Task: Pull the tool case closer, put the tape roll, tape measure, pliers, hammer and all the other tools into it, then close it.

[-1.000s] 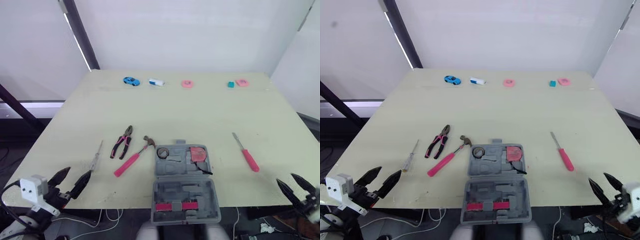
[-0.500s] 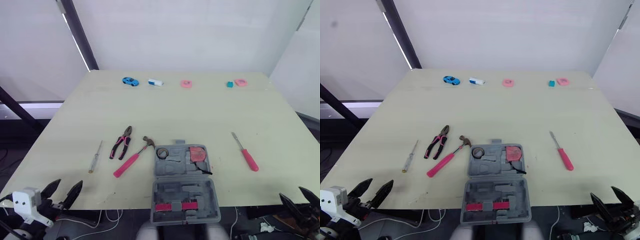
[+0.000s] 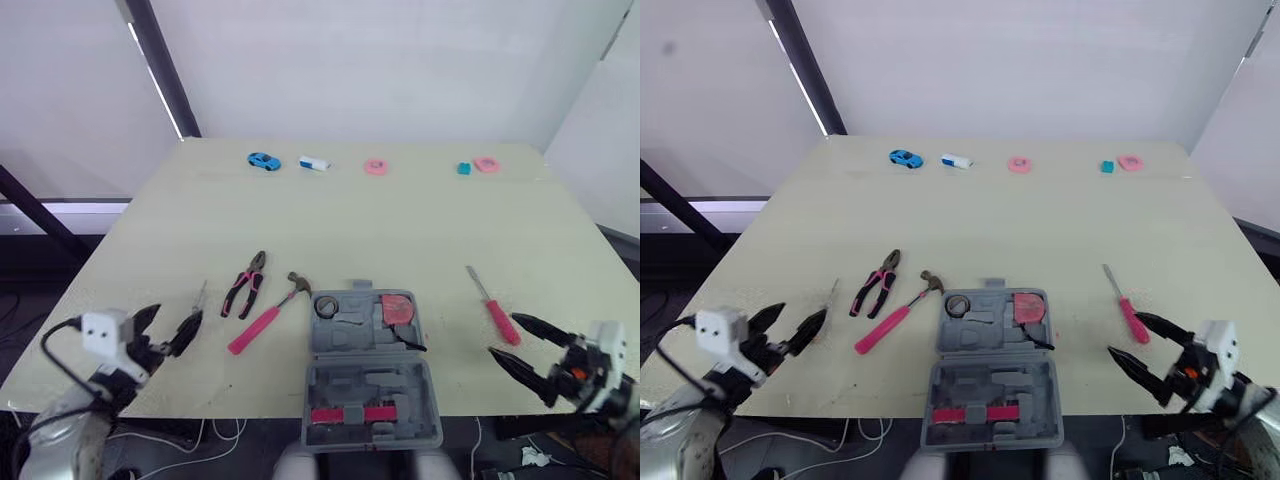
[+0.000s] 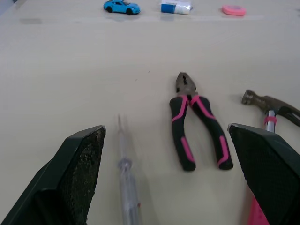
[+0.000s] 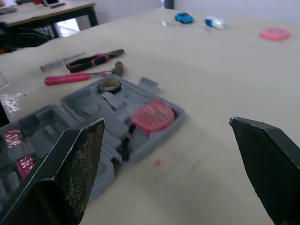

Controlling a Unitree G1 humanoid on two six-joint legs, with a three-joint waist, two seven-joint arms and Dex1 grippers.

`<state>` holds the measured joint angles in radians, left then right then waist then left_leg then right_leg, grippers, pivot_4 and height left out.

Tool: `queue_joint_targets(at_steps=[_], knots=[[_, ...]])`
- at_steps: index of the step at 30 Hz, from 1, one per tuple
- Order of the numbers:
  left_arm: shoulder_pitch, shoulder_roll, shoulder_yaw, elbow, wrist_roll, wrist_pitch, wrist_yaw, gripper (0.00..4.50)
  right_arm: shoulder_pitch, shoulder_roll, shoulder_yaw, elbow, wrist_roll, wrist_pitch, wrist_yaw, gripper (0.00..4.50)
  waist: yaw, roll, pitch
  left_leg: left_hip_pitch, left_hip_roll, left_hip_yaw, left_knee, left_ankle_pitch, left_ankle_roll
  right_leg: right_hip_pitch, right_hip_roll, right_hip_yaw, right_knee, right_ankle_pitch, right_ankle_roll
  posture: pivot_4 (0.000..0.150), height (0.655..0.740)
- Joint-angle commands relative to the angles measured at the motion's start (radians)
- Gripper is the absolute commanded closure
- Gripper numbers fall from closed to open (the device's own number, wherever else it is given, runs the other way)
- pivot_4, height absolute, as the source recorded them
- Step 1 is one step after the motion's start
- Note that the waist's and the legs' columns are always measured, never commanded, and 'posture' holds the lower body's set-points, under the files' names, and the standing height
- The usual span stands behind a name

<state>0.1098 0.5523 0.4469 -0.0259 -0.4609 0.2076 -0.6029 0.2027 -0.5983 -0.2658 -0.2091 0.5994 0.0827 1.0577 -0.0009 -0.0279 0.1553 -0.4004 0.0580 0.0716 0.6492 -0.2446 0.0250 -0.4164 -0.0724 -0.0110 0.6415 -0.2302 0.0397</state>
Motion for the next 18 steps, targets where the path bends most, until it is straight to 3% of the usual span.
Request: queue_joint_targets(at_steps=[1, 11, 18], knots=[[-0.075, 0.042, -0.057, -0.018, 0.064, 0.07, 0.057, 0.0, -0.079, -0.019, 0.052, -0.073, -0.002, 0.038, -0.01, 0.02, 0.001, 0.0, 0.0, 0.0, 0.0, 0.0, 0.0, 0.0, 0.0, 0.0, 0.001, 0.0, 0.0, 0.0, 0.0, 0.15, 0.7395], [-0.307, 0.041, -0.199, 0.055, 0.146, 0.279, 0.147, 0.0, -0.291, -0.029, 0.188, -0.18, 0.003, 0.17, -0.044, 0.02, 0.008, -0.001, 0.001, 0.0, -0.001, 0.0, 0.001, 0.0, 0.0, 0.001, 0.001, -0.001, 0.0, 0.002, 0.003, 0.15, 0.7395], [-0.483, 0.032, -0.278, 0.197, 0.195, 0.444, 0.196, 0.0, -0.33, -0.014, 0.231, -0.198, -0.011, 0.186, -0.057, 0.02, 0.014, -0.002, 0.001, -0.001, -0.001, -0.001, 0.002, 0.0, 0.0, 0.002, 0.002, -0.001, 0.001, 0.003, 0.004, 0.15, 0.7395]])
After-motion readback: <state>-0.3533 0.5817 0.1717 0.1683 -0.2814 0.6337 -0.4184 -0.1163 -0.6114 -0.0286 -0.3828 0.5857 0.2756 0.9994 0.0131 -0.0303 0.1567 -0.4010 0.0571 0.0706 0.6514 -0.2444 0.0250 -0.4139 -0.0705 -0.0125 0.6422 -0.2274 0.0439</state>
